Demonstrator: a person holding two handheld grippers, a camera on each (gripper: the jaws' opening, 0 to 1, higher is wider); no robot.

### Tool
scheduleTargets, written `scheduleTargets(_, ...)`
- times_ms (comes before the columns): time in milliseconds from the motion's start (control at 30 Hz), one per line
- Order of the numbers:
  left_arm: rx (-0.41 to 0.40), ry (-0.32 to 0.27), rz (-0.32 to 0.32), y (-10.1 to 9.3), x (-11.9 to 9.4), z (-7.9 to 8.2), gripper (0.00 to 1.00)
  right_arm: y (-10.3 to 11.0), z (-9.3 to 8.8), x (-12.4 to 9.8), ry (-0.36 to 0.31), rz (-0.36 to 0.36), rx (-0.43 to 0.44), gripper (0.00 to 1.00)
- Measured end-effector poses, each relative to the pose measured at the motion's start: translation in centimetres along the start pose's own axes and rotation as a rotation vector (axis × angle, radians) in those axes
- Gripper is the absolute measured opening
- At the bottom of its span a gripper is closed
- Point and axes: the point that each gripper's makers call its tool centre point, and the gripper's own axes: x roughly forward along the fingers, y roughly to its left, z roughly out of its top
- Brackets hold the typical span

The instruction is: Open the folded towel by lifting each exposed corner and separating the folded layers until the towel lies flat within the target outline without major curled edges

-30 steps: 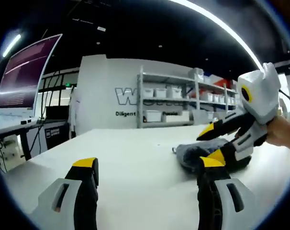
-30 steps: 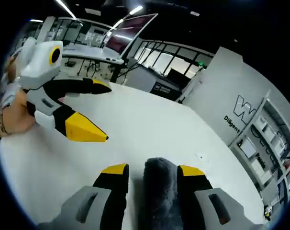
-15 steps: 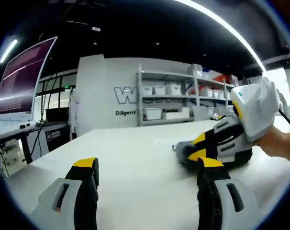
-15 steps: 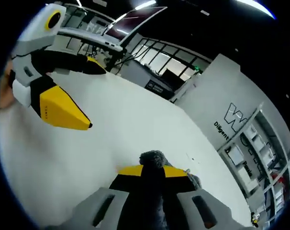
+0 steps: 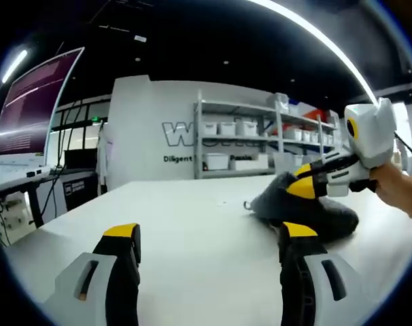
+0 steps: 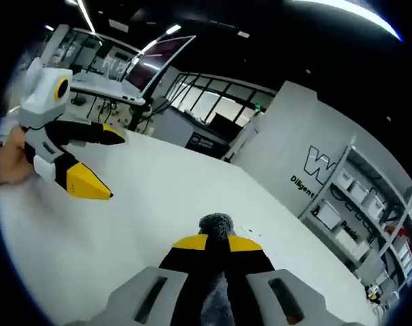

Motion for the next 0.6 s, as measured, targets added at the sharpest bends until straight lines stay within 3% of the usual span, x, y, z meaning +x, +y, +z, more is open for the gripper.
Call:
scheduleTargets(267,0.003,-0.017,-0.015,-0.5,0.0,0.4,0.82,-4.7,-0.1,-4.8,-0.046,-0.118,0.038,0.03)
scheduleTargets(533,0.01,-0.005,-0.018,-0.3,0.6,0.3,0.82,-11.2,-2.3,-10.4,-0.042,-0.286,0.07,0.03)
scheduleTargets(600,0.018,-0.007,-0.018,-0.3,0.7,0.4,0.82,-12.0,-2.7,-11.2,-0.036,-0.306,0.067,0.03)
